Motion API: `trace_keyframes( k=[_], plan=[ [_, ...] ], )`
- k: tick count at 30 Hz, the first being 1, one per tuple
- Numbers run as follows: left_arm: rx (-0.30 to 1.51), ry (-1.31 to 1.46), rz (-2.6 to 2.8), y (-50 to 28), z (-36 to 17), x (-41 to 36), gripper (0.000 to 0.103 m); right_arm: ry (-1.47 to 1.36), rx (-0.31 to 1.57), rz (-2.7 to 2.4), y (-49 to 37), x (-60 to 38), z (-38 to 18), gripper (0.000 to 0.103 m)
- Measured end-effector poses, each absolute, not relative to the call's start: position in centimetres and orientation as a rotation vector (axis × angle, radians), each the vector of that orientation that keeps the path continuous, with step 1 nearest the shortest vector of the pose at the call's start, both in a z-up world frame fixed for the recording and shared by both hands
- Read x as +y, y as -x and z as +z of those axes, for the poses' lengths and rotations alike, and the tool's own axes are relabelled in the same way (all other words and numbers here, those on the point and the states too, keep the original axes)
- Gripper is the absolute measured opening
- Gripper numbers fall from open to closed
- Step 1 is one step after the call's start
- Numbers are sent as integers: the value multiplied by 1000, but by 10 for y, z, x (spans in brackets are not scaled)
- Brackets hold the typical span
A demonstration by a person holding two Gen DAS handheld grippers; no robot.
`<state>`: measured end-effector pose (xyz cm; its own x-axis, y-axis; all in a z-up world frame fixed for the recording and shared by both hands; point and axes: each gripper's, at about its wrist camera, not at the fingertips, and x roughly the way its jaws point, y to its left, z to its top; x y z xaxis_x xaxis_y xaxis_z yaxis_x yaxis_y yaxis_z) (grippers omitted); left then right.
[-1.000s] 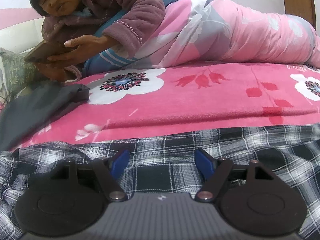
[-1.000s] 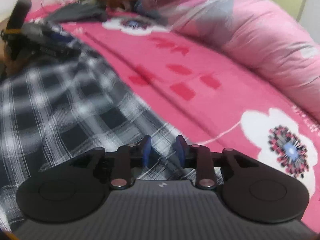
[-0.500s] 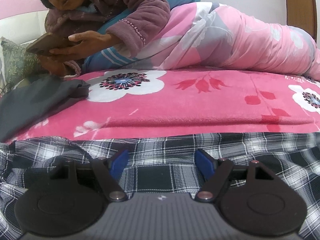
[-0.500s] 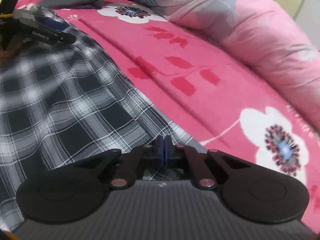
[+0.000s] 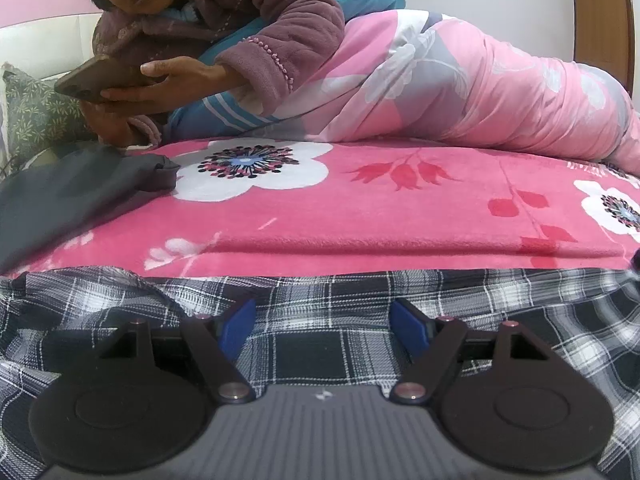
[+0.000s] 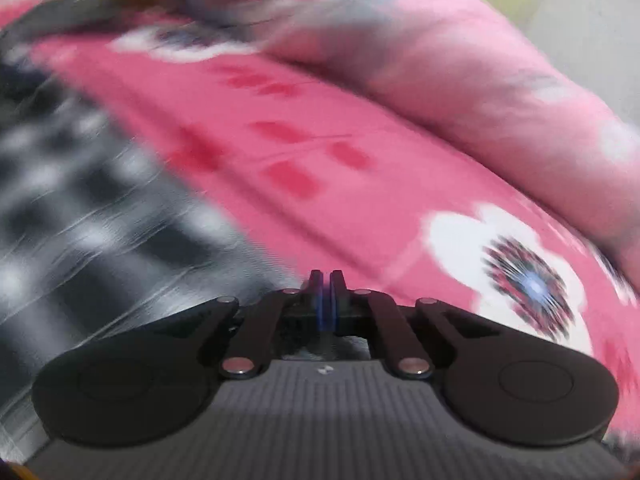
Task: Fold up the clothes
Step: 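Open the right gripper and release the folded pants by the towel stack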
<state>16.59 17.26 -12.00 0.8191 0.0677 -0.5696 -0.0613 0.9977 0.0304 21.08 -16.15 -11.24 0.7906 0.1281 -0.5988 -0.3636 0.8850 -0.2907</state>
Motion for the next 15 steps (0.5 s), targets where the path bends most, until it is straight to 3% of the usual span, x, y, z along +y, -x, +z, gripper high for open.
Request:
trace_keyframes(
  k=[4,6,8,10,13,15],
  plan=[
    [609,-17,73,-165,-120,171,77,85,580,141,-189,-238,-77,5],
    [609,-20,75,-165,-120,170,77,-40,516,113,-149,-279,-61,12],
    [610,-23,77,-165,-120,169,77,-127,483,80,-105,-311,-57,34],
    [602,-25,93,-163,-113,167,78,-187,468,54,-59,-339,-63,37],
    [586,-29,125,-158,-100,162,80,-242,480,3,-1,-373,-77,52],
    [576,-32,146,-155,-91,159,80,-265,472,-23,29,-390,-82,56]
  ],
)
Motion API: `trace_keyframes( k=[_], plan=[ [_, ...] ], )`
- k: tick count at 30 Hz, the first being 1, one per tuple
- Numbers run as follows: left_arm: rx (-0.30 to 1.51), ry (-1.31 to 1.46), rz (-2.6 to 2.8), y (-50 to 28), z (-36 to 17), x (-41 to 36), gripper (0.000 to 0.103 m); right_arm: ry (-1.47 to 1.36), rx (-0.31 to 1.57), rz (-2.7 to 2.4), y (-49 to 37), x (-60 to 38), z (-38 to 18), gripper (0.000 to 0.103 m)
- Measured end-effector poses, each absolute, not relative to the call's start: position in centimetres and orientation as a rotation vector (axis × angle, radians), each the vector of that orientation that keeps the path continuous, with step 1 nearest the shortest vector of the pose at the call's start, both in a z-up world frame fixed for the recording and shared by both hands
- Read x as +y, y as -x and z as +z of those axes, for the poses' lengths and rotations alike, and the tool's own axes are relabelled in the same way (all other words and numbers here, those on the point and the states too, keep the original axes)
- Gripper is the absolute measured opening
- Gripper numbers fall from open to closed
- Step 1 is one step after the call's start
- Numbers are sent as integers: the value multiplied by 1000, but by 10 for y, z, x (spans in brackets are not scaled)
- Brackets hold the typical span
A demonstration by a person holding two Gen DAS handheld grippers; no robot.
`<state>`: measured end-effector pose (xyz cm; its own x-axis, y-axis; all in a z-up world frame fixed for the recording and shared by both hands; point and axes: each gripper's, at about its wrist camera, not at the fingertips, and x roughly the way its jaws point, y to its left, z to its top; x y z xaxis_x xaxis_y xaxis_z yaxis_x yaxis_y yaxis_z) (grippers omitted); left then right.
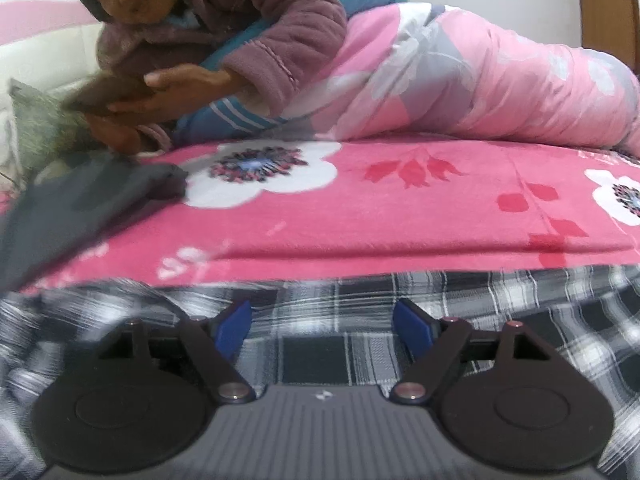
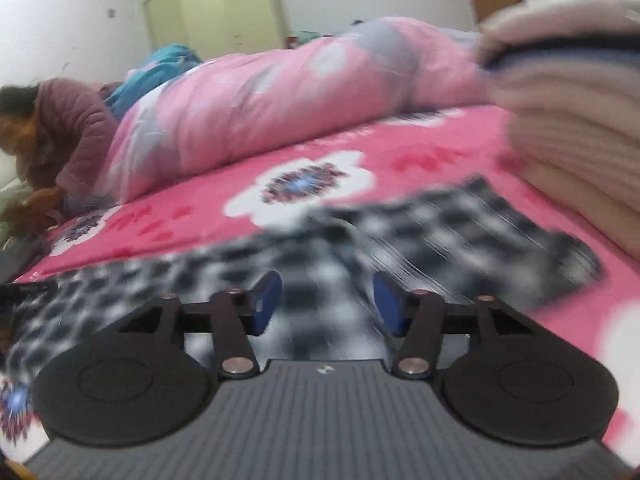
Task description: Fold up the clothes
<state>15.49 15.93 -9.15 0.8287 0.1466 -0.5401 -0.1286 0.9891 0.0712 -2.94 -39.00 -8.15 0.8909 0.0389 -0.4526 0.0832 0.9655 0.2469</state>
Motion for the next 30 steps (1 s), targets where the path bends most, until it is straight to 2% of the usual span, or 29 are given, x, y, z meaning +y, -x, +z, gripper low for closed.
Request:
trace_keyframes(
  k=[5,9,14,17,21,23,27,30],
  plan=[
    [534,3,126,-139,-61,137,83,-260,400,-56,64,-416,-76,81],
    [567,-50,30,-142,-60,84,86,-291,366,-48,63,-430,-75,84],
    [608,-117,-90,-145,-59,19,86,-301,352,-33,67,-430,-77,94],
    [631,-108,-84,-149,-73,14,86,-283,335,-50,75,-428,-76,102],
    [661,-82,-54,-155,-94,18,87,-194,278,-99,86,-424,-73,102],
    [676,-69,-39,-158,-105,20,93,-120,261,-100,85,-424,-71,102],
    [691,-58,-19,-162,-119,22,95,-12,323,-107,59,-436,-70,102],
    [686,-66,-20,-161,-120,20,96,-50,386,-181,25,-459,-72,101]
  ],
)
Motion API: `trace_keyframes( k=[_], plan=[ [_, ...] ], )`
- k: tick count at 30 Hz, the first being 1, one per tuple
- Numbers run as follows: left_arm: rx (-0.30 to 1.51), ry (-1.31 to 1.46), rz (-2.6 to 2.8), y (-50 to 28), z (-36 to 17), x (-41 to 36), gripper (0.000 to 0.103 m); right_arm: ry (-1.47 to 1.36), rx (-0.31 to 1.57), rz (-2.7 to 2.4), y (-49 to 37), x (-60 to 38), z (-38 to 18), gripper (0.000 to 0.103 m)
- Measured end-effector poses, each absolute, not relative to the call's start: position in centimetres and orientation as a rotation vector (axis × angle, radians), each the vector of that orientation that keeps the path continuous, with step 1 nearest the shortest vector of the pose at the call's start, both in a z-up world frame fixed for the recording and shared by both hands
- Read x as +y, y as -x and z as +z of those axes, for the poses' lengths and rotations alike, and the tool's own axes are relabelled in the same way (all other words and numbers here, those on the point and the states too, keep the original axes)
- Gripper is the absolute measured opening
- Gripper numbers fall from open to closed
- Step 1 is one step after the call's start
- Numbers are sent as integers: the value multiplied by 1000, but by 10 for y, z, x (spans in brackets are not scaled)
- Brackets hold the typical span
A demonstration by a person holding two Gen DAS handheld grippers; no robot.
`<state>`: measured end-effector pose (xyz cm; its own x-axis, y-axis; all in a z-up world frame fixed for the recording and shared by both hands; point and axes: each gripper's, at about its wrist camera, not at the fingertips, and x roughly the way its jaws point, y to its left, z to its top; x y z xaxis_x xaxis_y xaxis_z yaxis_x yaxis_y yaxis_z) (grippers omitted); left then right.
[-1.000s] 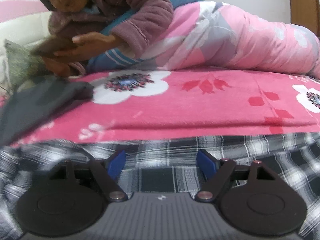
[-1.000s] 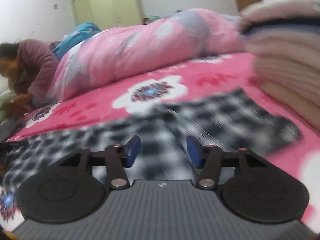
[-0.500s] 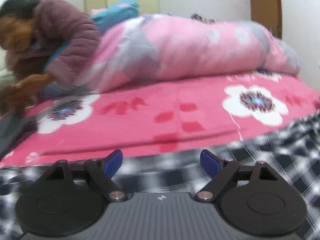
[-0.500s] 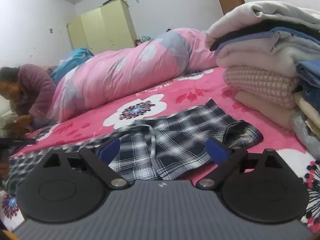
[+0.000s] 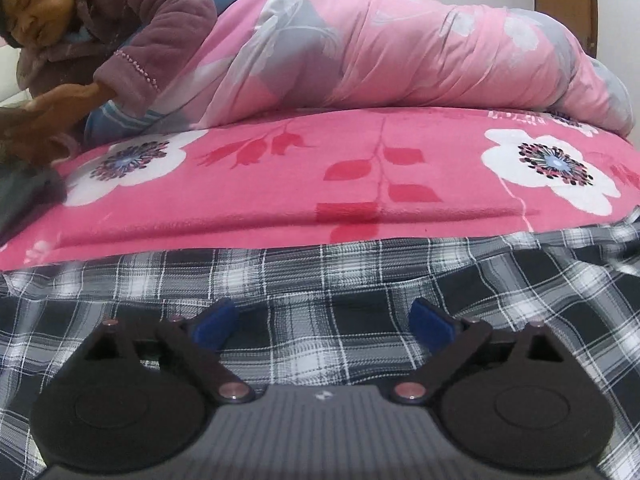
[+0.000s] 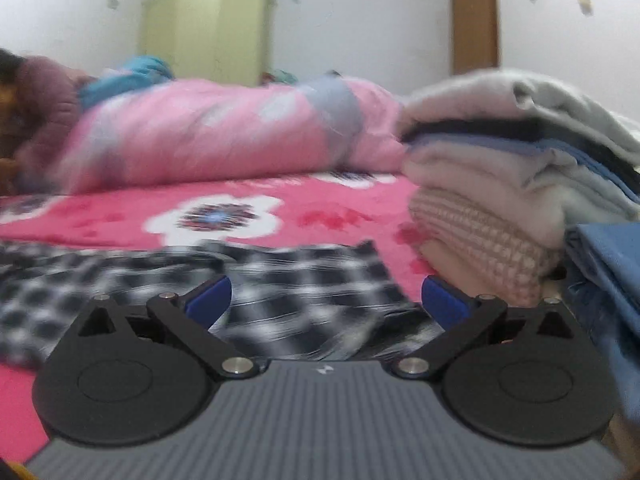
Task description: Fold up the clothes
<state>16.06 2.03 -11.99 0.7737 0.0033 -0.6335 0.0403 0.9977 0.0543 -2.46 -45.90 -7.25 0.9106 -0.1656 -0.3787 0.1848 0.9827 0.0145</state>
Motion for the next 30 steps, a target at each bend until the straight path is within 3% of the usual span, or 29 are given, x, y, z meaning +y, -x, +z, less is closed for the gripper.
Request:
trace_keyframes(
  k=[3,5,6,18,19,20,21,30],
  plan=[
    [685,-52,-26,-160,-120,22,97,-140,468,-242,-10,-490,-81,95],
    [683,-47,-30,-161,-120,23,97,-212,539,-250,-33,-508,-88,71],
    [683,-45,-33,-162,-121,23,98,-233,567,-236,-45,-513,-91,69],
    [674,-17,-56,-164,-123,26,101,-161,836,-81,-168,-527,-123,65],
    [674,-16,-57,-164,-123,26,101,-152,836,-90,-168,-527,-123,51],
    [674,-15,-57,-164,-123,26,101,-137,830,-103,-167,-527,-123,20],
    [673,-13,-58,-164,-123,27,102,-123,825,-117,-166,-527,-123,1],
    [670,-4,-65,-165,-124,29,102,7,771,-240,-158,-526,-124,1]
  ],
)
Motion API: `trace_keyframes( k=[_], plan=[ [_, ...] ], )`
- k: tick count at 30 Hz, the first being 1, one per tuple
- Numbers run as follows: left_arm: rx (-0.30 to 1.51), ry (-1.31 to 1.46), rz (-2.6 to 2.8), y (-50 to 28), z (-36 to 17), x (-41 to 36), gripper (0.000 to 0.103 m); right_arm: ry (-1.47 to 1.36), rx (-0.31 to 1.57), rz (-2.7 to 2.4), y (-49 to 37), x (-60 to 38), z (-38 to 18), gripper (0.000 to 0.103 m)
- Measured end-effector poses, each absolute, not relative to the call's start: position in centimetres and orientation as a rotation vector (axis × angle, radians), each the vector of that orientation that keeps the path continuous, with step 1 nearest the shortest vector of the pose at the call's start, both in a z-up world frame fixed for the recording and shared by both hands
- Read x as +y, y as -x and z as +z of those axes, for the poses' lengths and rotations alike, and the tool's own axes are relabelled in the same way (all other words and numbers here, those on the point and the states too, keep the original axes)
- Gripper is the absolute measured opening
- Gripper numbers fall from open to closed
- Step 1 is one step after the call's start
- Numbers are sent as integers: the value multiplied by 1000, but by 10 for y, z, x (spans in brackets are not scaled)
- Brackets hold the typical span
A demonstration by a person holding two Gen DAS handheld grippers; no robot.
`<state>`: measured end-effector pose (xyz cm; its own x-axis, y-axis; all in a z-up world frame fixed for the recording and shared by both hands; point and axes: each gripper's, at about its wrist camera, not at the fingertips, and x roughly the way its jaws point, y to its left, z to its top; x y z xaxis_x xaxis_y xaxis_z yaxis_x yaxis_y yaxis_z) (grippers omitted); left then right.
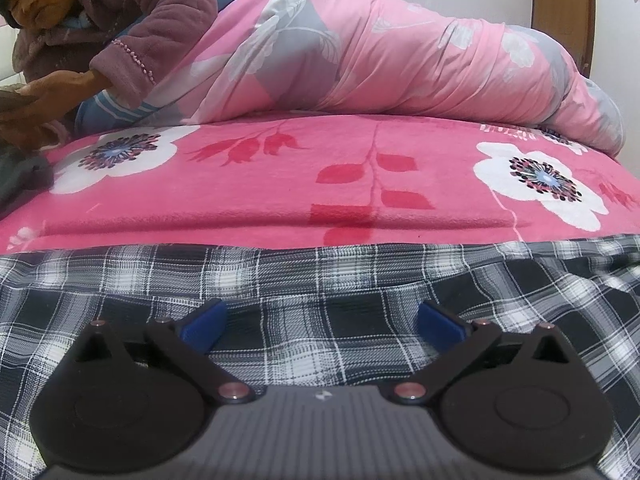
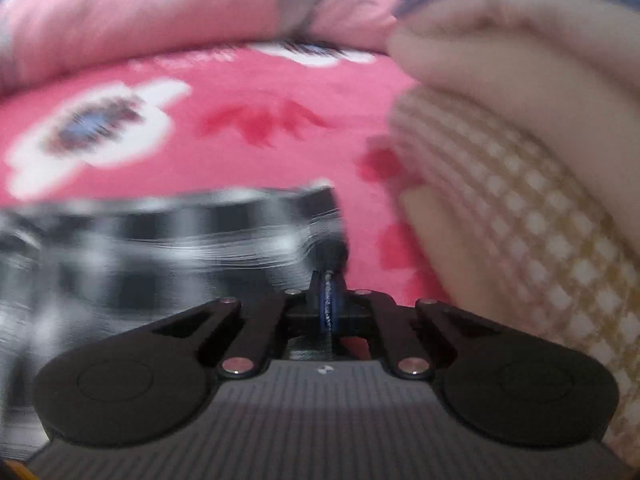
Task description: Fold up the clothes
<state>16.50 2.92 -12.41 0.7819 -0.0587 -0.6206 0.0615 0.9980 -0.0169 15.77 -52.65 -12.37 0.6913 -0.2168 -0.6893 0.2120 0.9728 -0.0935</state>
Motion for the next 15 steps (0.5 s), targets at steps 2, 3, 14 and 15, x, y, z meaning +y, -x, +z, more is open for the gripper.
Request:
trace_keyframes(
  k=[2,3,14,15],
  plan=[
    [669,-4,-64,-165,-125,29,102,35,759,-267,-156,-526,-124,4],
    [669,-4,-64,-165,-125,29,102,50,752,-280,-155,-526,-124,7],
    [666,-5,-62,-166,-127,28,102,184,489,-62,-58,-467,-59,31],
    [666,-5,-62,-165,-127,27,102,208,488,-3,-46,-458,-59,31]
  ],
)
